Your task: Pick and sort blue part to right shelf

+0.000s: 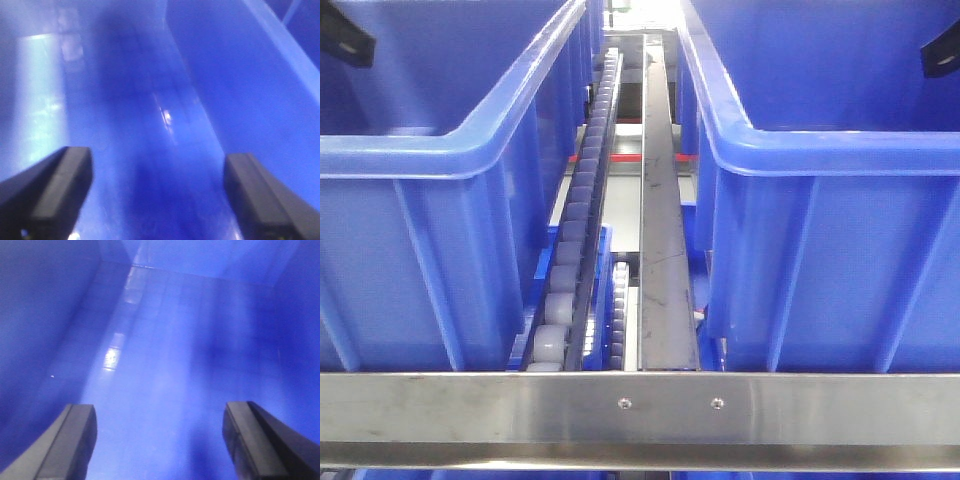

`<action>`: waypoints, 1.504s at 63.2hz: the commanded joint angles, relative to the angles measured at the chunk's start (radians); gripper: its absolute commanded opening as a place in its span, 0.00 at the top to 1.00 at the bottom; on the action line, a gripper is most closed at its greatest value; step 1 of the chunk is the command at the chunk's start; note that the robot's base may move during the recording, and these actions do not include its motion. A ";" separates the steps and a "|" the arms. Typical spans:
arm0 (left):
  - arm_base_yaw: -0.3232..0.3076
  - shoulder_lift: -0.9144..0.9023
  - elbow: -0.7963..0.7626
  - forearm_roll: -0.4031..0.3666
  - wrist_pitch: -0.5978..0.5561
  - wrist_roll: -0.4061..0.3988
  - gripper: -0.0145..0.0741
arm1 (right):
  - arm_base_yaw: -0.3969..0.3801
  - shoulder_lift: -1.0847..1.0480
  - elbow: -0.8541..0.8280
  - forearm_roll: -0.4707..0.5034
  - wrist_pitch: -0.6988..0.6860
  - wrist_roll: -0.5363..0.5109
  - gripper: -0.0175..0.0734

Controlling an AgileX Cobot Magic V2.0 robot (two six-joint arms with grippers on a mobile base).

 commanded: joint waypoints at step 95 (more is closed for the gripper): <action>0.182 -0.963 0.445 -0.064 -0.124 0.007 0.69 | -0.075 -0.831 0.310 0.033 -0.024 -0.007 0.77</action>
